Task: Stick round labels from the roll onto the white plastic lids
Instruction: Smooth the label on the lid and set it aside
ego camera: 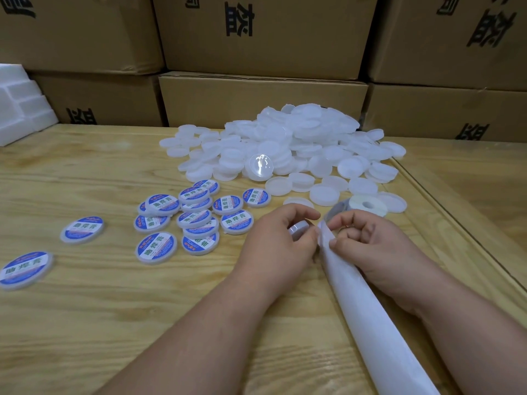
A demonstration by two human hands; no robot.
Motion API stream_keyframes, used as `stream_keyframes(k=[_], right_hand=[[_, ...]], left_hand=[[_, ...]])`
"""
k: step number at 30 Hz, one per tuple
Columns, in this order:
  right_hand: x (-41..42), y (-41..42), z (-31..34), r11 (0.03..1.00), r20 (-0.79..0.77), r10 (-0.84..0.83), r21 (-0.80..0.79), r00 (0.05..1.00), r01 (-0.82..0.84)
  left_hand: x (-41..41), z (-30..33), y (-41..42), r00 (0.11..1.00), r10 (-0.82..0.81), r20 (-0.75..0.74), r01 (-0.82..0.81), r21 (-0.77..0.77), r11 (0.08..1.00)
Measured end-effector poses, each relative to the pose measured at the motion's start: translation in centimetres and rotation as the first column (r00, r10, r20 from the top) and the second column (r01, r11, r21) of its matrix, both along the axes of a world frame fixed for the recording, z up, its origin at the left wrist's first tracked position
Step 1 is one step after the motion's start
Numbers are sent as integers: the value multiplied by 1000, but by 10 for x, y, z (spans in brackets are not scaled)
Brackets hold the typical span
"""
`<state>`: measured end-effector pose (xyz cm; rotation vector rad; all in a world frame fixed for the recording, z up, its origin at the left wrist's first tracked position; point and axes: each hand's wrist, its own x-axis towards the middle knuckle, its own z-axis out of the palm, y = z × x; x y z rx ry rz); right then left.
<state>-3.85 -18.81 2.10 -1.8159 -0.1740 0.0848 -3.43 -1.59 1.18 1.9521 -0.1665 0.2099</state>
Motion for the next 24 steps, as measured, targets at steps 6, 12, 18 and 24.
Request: stream_keyframes(k=[6, 12, 18, 24], right_hand=[[-3, 3, 6, 986, -9, -128, 107, 992, 128], [-2, 3, 5, 977, 23, -160, 150, 987, 154], [-4, 12, -1, 984, 278, -168, 111, 946, 142], [-4, 16, -1, 982, 368, -179, 5, 912, 191]], left_hand=[[2, 2, 1, 992, 117, -52, -125, -181, 975], [1, 7, 5, 970, 215, -117, -244, -410, 879], [-1, 9, 5, 980, 158, -124, -197, -427, 883], [-2, 8, 4, 990, 90, -109, -128, -421, 898]])
